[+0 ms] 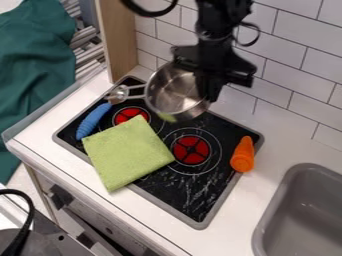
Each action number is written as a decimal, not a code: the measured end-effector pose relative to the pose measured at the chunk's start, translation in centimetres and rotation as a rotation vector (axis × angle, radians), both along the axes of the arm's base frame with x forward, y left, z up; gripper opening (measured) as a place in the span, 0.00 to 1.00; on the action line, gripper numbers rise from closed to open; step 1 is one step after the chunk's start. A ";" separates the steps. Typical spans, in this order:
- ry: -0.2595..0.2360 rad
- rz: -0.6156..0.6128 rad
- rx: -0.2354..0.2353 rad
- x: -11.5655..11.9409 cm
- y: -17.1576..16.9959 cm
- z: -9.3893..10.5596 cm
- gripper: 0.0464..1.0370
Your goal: Move the silver pot to the upper side of the right burner
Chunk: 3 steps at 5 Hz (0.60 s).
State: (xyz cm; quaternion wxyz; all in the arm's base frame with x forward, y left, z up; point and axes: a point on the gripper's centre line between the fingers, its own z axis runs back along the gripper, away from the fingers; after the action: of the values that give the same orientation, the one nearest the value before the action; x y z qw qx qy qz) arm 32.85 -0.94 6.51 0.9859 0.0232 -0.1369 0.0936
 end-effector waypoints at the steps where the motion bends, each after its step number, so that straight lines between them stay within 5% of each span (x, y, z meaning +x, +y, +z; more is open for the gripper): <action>1: 0.036 -0.033 0.004 1.4 -0.6 -1.3 0.01; 3: 0.130 -0.062 -0.035 2.3 -0.6 -5.0 0.01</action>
State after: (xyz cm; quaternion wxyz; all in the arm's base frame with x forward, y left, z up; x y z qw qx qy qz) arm 35.15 -1.53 1.54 0.9954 0.0078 -0.0715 0.0635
